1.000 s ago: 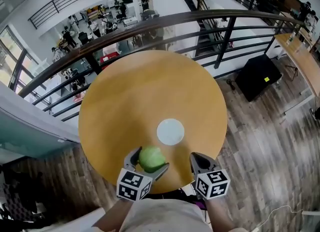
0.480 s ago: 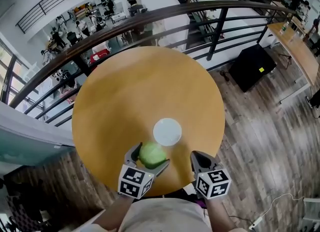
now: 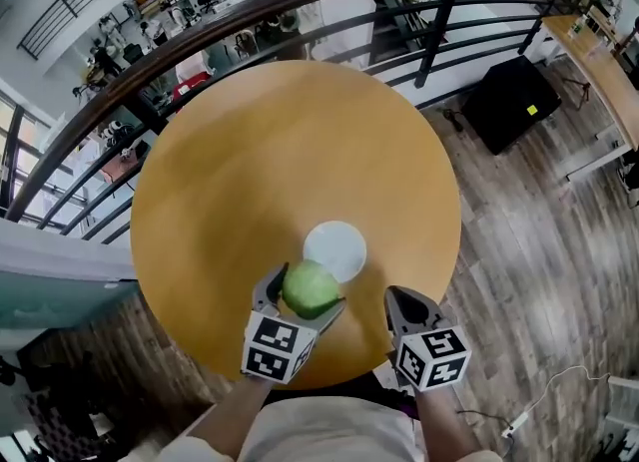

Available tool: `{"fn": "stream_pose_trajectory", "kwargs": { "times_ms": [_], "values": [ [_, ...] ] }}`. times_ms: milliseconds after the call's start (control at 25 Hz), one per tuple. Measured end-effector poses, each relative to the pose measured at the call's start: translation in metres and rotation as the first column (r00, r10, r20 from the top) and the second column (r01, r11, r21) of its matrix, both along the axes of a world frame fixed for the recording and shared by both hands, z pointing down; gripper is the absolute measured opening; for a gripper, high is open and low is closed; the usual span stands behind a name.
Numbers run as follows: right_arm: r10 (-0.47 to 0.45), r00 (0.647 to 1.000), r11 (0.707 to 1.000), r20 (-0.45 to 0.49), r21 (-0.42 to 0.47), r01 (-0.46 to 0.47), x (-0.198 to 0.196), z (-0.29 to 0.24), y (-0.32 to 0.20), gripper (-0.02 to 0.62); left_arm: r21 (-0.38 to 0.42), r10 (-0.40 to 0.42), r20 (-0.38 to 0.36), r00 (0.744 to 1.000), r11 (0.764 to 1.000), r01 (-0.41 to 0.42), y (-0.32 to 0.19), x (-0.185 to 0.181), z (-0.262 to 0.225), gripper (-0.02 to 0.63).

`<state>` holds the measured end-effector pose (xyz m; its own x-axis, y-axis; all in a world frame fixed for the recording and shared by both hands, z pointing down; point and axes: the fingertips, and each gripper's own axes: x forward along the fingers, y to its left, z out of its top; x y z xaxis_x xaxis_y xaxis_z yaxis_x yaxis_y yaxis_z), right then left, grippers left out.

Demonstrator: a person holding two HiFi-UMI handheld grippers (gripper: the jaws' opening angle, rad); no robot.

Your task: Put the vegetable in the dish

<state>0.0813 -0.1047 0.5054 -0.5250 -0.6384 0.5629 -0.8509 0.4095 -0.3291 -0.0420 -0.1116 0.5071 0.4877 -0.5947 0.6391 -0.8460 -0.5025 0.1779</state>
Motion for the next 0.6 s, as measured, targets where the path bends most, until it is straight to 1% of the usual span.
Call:
{"fn": "stream_pose_trajectory", "kwargs": {
  "times_ms": [120, 400, 600],
  "values": [
    [-0.002, 1.000, 1.000, 0.000, -0.013, 0.002, 0.000, 0.014, -0.008, 0.017, -0.003, 0.015, 0.031, 0.999, 1.000, -0.015, -0.011, 0.003, 0.017, 0.488],
    [0.011, 1.000, 0.999, 0.012, -0.039, -0.010, 0.003, 0.037, -0.019, 0.017, -0.046, 0.018, 0.040, 0.999, 0.999, -0.016, -0.033, 0.011, 0.052, 0.488],
    [0.021, 1.000, 0.998, 0.019, -0.059, -0.019, 0.005, 0.053, -0.027, 0.017, -0.067, 0.033, 0.065, 0.997, 0.997, -0.029, -0.048, 0.016, 0.074, 0.488]
  ]
}}
